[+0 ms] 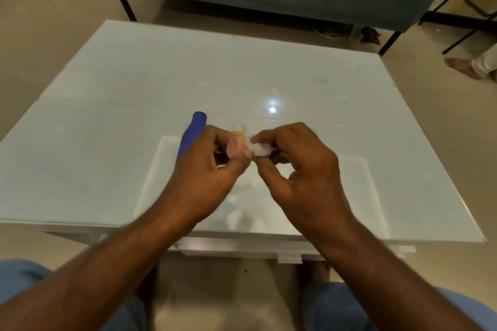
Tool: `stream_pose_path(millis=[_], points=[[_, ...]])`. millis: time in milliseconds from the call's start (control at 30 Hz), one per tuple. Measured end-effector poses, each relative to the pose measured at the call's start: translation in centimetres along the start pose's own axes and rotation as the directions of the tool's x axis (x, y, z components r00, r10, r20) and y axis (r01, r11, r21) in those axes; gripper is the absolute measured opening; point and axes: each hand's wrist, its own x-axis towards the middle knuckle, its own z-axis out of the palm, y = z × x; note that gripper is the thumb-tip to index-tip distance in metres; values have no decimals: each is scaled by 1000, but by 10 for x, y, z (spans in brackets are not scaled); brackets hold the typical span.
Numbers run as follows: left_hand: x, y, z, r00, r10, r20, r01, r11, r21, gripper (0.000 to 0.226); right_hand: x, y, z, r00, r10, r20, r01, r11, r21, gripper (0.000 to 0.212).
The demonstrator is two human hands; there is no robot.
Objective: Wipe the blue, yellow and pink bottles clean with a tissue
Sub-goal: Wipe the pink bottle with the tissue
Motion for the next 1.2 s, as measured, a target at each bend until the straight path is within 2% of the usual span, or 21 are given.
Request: stream_pose_path(millis=[67,233,333,433,567,633,800,867,1000,1033,1133,1200], points=[[0,0,0,1000,-11,-4,11,1000,-16,28,2,0,0,1000,2,-5,-2,1000,9,19],[6,1,-9,998,-29,-47,24,994,-105,26,13,12,-10,984,149,-98,-146,988,38,17],[0,0,-3,1000,22,17,-22,1000,-20,27,7,4,-5,998,44,-34,-43,999,29,17],[-5,1,-1,999,49,7,-48,999,-13,30,-1,-5,2,998,-59,29,59,998,-4,20],[-2,4,-7,998,36,-51,-40,997,-68,33,11,10,-7,984,156,-89,-151,987,57,19],[-1,4,-7,999,28,-40,-30,998,-63,32,14,14,-10,975,195,-110,-190,980,52,19],[-3,0,-2,998,38,-45,-41,996,-78,27,-3,-14,2,999,17,39,-21,994,103,23],[-3,2,-3,997,40,-62,-46,994,-97,29,2,-10,1,997,79,17,-80,989,123,22],[-1,4,-6,999,22,-34,-26,994,-109,33,16,12,-11,948,310,-79,-304,950,73,18],[-1,4,-6,1000,21,-22,-24,994,-106,33,15,12,-11,951,301,-74,-296,953,70,17],[-1,2,-5,1000,24,-14,-25,995,-93,28,1,-7,-3,992,123,19,-124,985,116,15],[-2,0,-3,1000,24,-14,-25,997,-79,25,-4,-15,3,996,60,65,-69,985,158,14]])
